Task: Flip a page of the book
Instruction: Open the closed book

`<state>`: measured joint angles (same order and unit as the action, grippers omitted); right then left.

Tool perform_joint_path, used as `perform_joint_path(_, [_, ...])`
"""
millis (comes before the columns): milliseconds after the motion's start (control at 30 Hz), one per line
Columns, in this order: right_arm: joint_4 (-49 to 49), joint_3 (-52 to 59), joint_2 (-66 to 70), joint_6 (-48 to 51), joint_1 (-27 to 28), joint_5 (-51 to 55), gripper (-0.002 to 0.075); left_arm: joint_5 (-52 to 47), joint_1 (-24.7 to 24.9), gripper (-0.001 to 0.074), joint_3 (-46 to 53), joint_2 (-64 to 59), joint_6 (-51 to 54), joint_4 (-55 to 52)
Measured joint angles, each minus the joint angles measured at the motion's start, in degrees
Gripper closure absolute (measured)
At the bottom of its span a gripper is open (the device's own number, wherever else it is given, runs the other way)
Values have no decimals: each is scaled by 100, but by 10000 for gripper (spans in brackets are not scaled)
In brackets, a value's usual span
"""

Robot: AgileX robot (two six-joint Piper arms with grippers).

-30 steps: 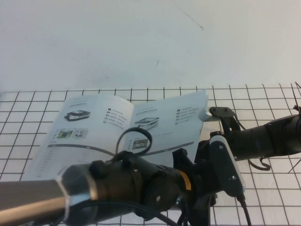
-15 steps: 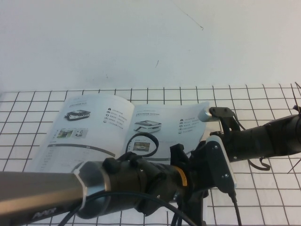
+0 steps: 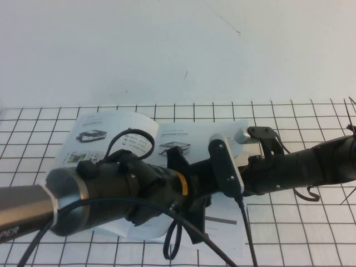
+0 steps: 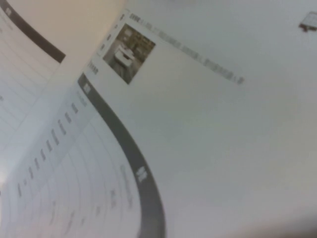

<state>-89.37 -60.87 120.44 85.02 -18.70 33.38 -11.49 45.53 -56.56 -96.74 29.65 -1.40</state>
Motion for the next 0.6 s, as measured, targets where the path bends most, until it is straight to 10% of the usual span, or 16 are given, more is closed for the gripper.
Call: perform_joint_path(600, [8, 0, 0, 0, 0, 0, 724, -1412, -757, 737, -56, 0, -6523, -5995])
